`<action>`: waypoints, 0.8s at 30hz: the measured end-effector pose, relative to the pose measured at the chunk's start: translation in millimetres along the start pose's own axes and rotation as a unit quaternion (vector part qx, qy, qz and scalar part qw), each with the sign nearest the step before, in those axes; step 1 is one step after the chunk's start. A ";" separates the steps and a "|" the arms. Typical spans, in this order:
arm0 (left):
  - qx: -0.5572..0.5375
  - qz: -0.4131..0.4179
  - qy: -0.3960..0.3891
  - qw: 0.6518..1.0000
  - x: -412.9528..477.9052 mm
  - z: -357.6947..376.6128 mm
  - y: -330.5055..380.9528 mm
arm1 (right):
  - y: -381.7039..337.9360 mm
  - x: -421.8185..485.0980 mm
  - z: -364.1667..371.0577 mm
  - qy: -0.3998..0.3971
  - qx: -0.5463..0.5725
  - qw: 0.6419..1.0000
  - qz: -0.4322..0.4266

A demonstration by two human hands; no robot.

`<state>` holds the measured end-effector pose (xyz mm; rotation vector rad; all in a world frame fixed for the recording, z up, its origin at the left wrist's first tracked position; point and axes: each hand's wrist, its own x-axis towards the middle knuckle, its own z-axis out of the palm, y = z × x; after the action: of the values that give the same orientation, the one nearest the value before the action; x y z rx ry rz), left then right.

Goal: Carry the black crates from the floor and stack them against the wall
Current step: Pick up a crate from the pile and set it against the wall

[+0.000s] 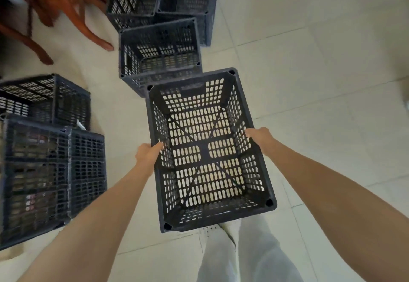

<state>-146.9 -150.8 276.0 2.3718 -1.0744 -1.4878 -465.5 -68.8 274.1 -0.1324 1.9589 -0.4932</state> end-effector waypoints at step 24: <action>0.195 0.205 -0.122 0.951 -38.8 296.8 513.8 | -226.3 141.8 -386.7 0.201 0.102 0.974 -0.012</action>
<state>-657.1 -431.9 395.4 2.0175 -1.9405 -1.5454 -901.0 -210.0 380.4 0.0825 2.2842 -0.7819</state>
